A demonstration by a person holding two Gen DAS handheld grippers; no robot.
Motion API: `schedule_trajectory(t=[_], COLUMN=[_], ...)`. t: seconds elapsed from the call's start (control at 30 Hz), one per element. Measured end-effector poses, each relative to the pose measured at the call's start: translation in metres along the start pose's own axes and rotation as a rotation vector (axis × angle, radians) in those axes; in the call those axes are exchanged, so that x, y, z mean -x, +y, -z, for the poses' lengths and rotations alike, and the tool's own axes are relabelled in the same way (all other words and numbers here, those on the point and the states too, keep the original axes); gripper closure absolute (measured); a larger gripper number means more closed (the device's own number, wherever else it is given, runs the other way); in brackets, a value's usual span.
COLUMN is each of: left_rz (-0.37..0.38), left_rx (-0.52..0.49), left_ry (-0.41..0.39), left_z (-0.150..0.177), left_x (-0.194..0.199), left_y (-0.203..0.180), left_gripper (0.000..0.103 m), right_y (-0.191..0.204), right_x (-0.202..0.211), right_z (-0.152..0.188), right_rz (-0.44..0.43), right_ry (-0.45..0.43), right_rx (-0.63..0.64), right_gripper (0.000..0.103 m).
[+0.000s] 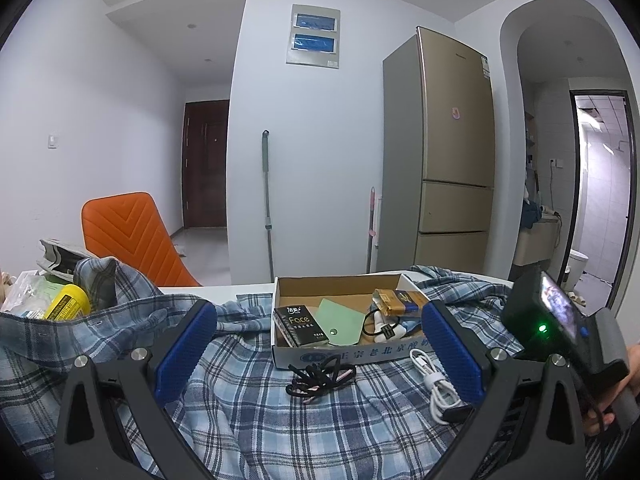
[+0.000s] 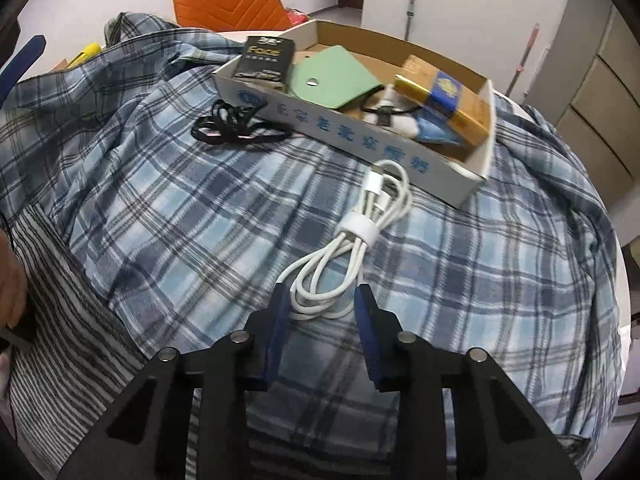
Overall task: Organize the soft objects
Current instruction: 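Close the right gripper on the white cable's strap and lift it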
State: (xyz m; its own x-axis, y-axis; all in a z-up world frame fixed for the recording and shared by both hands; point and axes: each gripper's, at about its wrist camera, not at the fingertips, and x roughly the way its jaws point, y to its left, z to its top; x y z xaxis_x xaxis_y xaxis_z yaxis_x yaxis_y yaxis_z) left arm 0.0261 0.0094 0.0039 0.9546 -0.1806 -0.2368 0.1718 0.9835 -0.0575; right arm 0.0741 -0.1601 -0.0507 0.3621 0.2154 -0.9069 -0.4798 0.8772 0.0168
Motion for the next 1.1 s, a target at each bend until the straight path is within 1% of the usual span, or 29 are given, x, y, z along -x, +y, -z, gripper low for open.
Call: schedule_trajectory(t=[0.13, 0.23, 0.3, 0.33, 0.37, 0.4, 0.43, 0.5, 0.6, 0.63, 0.77, 0.87, 0.9, 0.93, 0.97, 1.1], left_rz=[0.0, 0.001, 0.004, 0.006, 0.006, 0.005, 0.004, 0.002, 0.001, 0.001, 0.003, 0.004, 0.004, 0.004, 0.004, 0.003], left_rx=[-0.001, -0.001, -0.005, -0.007, -0.01, -0.01, -0.011, -0.012, -0.013, -0.014, -0.017, -0.018, -0.018, -0.018, -0.019, -0.02], left_ry=[-0.001, 0.0, 0.001, 0.003, 0.003, 0.002, 0.001, 0.002, 0.005, 0.007, 0.009, 0.009, 0.009, 0.01, 0.01, 0.01], left_z=[0.0, 0.0, 0.0, 0.0, 0.0, 0.0, 0.0, 0.001, 0.001, 0.002, 0.002, 0.002, 0.002, 0.002, 0.002, 0.002], left_x=[0.0, 0.0, 0.0, -0.001, -0.001, -0.001, -0.001, -0.001, -0.002, -0.002, -0.003, -0.003, -0.003, -0.003, -0.003, -0.003], left_y=[0.0, -0.001, -0.001, -0.001, -0.001, -0.001, -0.001, -0.002, -0.001, 0.0, -0.001, -0.001, -0.001, -0.001, -0.001, -0.001], left_gripper=[0.0, 0.0, 0.0, 0.0, 0.0, 0.0, 0.0, 0.0, 0.0, 0.0, 0.0, 0.0, 0.0, 0.0, 0.0, 0.0], right_y=[-0.016, -0.028, -0.042, -0.048, -0.053, -0.058, -0.061, -0.06, -0.045, -0.039, -0.024, -0.019, -0.019, -0.021, -0.021, -0.023], right_x=[0.007, 0.014, 0.02, 0.023, 0.025, 0.027, 0.029, 0.031, 0.027, 0.023, 0.005, -0.011, -0.014, -0.014, -0.014, -0.007], right_z=[0.01, 0.018, 0.022, 0.024, 0.024, 0.024, 0.023, 0.019, 0.007, 0.003, -0.004, -0.006, -0.006, -0.007, -0.007, -0.004], right_rz=[0.041, 0.085, 0.105, 0.109, 0.105, 0.088, 0.06, 0.024, -0.008, -0.018, -0.015, 0.007, 0.005, -0.001, 0.003, 0.007], right_ry=[0.009, 0.01, -0.002, -0.013, -0.024, -0.04, -0.062, -0.093, -0.099, -0.096, -0.055, -0.017, -0.006, -0.014, -0.012, -0.039], right_rx=[-0.013, -0.019, -0.051, -0.069, -0.088, -0.108, -0.126, -0.137, -0.103, -0.096, -0.062, -0.035, -0.037, -0.042, -0.041, -0.047], right_gripper=[0.074, 0.074, 0.072, 0.062, 0.043, 0.037, 0.034, 0.034, 0.034, 0.036, 0.054, 0.062, 0.063, 0.069, 0.073, 0.079])
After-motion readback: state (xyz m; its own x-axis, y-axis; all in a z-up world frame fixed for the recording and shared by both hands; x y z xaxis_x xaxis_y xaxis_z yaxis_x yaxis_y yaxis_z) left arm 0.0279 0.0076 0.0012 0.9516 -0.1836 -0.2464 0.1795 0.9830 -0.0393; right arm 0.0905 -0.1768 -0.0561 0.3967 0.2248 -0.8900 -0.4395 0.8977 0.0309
